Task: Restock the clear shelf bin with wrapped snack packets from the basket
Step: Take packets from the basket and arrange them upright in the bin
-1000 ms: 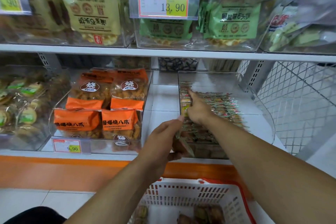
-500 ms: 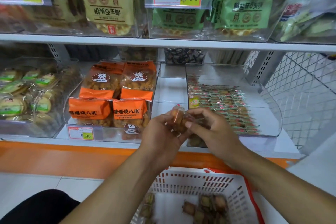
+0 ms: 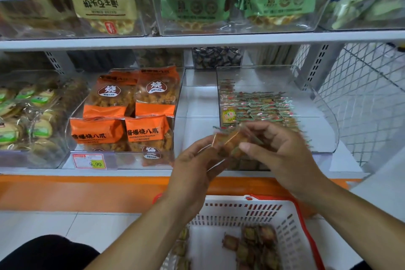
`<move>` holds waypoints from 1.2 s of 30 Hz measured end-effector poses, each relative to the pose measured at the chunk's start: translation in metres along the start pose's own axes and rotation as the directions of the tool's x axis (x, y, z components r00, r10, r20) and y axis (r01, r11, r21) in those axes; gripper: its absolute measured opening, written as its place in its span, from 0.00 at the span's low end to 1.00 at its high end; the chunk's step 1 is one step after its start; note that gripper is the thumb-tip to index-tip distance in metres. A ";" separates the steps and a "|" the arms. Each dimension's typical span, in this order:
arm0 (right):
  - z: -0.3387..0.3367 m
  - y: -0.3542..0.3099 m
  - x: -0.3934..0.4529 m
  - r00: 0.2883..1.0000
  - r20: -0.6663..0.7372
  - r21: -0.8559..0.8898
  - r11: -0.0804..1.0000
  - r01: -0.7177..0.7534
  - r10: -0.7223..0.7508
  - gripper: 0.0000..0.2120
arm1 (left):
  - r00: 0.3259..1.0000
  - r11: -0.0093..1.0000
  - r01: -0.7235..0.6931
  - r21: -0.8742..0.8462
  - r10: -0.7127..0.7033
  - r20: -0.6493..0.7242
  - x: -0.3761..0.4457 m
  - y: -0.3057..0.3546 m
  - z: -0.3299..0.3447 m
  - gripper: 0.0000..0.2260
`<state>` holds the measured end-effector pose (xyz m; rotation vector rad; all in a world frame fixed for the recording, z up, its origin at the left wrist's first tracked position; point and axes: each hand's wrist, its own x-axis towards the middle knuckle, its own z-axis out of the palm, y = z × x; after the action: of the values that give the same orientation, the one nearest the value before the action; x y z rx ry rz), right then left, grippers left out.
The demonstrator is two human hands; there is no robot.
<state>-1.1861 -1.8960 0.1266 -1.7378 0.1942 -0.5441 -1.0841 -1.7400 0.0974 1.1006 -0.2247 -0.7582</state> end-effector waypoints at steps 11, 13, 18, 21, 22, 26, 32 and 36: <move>-0.013 0.011 0.001 0.965 0.186 -0.230 0.963 -0.138 0.182 0.20 | 0.996 0.993 0.080 0.087 -0.084 0.042 -0.007 -0.005 0.008 0.16; -0.013 0.009 0.000 0.970 0.205 -0.232 0.970 -0.079 0.128 0.18 | 0.995 0.995 0.088 0.050 -0.090 0.033 -0.008 -0.004 0.008 0.15; -0.005 0.005 -0.007 0.938 0.188 -0.501 0.792 0.348 -0.293 0.22 | 0.983 0.983 0.181 -0.026 -0.181 0.005 -0.010 -0.001 0.009 0.14; -0.006 0.006 -0.006 0.947 0.158 -0.476 0.819 0.322 -0.281 0.24 | 0.988 0.988 0.154 -0.021 -0.153 0.029 -0.009 0.001 0.007 0.11; -0.007 0.008 -0.004 0.954 0.158 -0.458 0.837 0.299 -0.254 0.24 | 0.991 0.991 0.133 -0.031 -0.132 0.031 -0.009 0.002 0.007 0.10; -0.011 0.013 0.001 0.974 0.223 -0.069 0.996 0.050 -0.033 0.27 | 0.999 0.993 0.050 -0.106 -0.049 0.010 -0.008 0.006 0.004 0.08; 0.000 0.020 0.000 0.964 0.112 0.125 0.959 -0.253 0.240 0.26 | 0.998 0.994 -0.060 -0.092 0.060 -0.003 -0.011 0.003 0.004 0.18; 0.002 0.020 0.001 0.950 0.072 0.269 0.911 -0.313 0.305 0.30 | 0.997 0.994 -0.078 -0.072 0.077 -0.017 -0.012 0.003 0.003 0.17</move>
<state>-1.1807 -1.8994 0.1070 -1.4052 0.3498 -0.2966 -1.0936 -1.7336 0.1037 1.0226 -0.2245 -0.6840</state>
